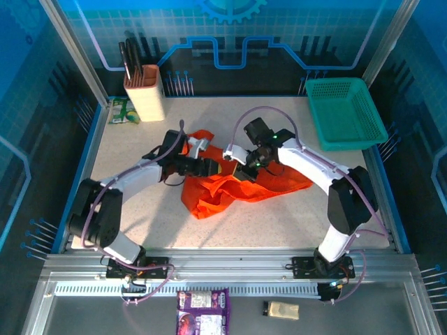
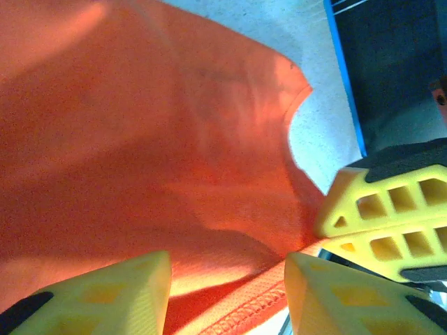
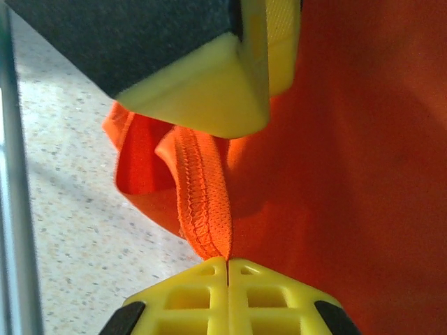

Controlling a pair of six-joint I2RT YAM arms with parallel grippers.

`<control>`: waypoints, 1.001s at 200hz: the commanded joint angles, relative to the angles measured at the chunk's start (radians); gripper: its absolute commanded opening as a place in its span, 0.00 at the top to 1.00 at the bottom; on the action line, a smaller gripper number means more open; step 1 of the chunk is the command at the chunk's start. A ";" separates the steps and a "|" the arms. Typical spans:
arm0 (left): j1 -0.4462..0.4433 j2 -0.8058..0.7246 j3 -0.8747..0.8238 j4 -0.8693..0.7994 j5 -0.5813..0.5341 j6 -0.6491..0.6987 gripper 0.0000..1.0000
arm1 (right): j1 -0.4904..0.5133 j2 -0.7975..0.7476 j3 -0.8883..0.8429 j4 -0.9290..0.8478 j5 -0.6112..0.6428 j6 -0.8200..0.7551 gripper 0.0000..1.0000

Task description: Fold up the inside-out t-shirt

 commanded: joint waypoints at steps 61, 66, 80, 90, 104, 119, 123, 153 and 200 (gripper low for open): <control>-0.045 0.182 0.175 0.039 0.231 0.063 0.50 | -0.106 -0.013 0.032 0.098 0.039 0.014 1.00; -0.047 0.193 0.180 0.034 0.235 0.065 0.50 | -0.112 -0.013 0.030 0.105 0.036 0.017 1.00; -0.056 0.218 0.190 0.027 0.247 0.065 0.50 | -0.125 -0.010 0.025 0.126 0.041 0.030 1.00; -0.062 0.231 0.192 0.021 0.249 0.068 0.50 | -0.134 -0.011 0.021 0.143 0.043 0.041 1.00; -0.067 0.243 0.189 0.020 0.247 0.071 0.50 | -0.147 -0.016 0.010 0.173 0.053 0.057 1.00; -0.068 0.253 0.188 0.021 0.246 0.067 0.50 | -0.161 -0.020 -0.004 0.205 0.059 0.074 1.00; -0.068 0.255 0.187 0.021 0.247 0.066 0.50 | -0.164 -0.020 -0.004 0.213 0.060 0.080 1.00; -0.070 0.264 0.186 0.013 0.255 0.072 0.51 | -0.184 -0.016 -0.012 0.249 0.052 0.113 1.00; -0.080 0.224 0.166 0.007 0.292 0.084 0.57 | -0.189 -0.003 -0.008 0.272 0.082 0.145 1.00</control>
